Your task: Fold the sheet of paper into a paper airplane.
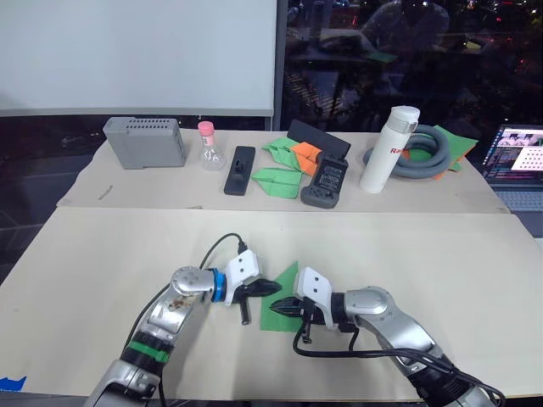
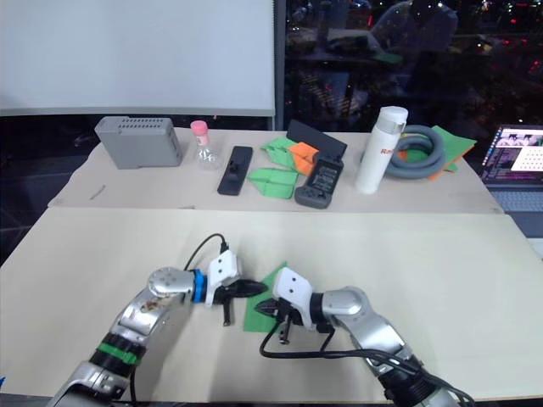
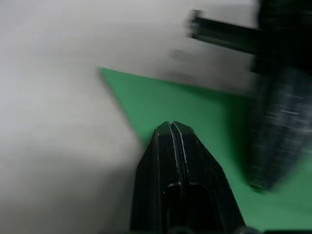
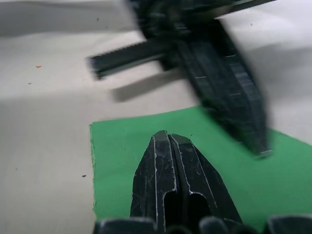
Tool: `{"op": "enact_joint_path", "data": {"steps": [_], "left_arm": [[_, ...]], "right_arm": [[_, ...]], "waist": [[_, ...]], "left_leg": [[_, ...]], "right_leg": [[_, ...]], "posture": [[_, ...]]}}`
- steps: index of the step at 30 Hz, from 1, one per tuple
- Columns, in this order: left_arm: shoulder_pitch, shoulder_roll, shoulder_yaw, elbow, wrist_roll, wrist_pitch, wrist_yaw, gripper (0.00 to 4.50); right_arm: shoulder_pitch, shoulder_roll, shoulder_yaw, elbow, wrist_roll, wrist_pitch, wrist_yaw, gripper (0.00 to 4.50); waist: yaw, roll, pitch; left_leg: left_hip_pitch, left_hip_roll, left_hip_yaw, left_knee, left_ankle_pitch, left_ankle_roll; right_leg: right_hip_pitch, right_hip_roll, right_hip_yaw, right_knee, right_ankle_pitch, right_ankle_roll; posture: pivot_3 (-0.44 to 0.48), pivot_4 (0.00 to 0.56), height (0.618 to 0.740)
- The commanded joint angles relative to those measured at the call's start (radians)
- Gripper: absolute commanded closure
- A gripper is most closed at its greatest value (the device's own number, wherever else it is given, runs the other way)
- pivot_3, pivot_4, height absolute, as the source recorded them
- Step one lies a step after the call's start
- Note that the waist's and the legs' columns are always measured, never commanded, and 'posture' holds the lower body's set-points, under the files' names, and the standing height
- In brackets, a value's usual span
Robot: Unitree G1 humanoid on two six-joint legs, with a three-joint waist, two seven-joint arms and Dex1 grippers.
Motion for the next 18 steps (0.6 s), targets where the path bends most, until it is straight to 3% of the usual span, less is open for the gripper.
{"op": "enact_joint_path", "data": {"steps": [1,8,14,18], "left_arm": [[0.048,0.041,-0.018,-0.026,0.012,0.055,0.002,4.5],[0.062,0.066,0.013,-0.072,-0.018,0.093,0.027,4.5],[0.033,0.054,0.044,-0.107,-0.078,0.123,0.033,4.5],[-0.011,0.079,0.108,-0.149,-0.132,0.165,0.032,4.5]], "right_arm": [[0.014,-0.01,0.03,0.045,-0.028,0.012,0.01,4.47],[-0.001,-0.016,0.016,0.068,-0.041,-0.024,0.008,4.47],[-0.016,-0.041,-0.067,0.01,0.034,0.02,0.028,4.47],[-0.026,-0.104,-0.134,-0.141,0.088,0.11,0.035,4.47]], "waist": [[0.0,0.0,0.0],[0.0,0.0,0.0],[0.002,0.001,0.001],[0.006,0.001,0.001]], "left_leg": [[0.0,0.0,0.0,0.0,0.0,0.0],[0.0,0.0,0.0,-0.002,0.0,0.0],[-0.002,-0.001,0.001,-0.002,0.0,0.0],[-0.019,-0.001,0.001,0.003,0.001,0.0]], "right_leg": [[0.0,0.0,0.0,0.0,0.0,0.0],[-0.001,-0.002,-0.001,0.0,0.0,-0.001],[-0.003,-0.004,-0.002,0.0,0.0,-0.001],[-0.019,-0.005,-0.005,0.002,0.0,-0.002]], "posture": [[0.0,0.15,0.74],[0.0,0.15,0.74],[0.0,0.15,0.74],[0.0,0.15,0.74]]}}
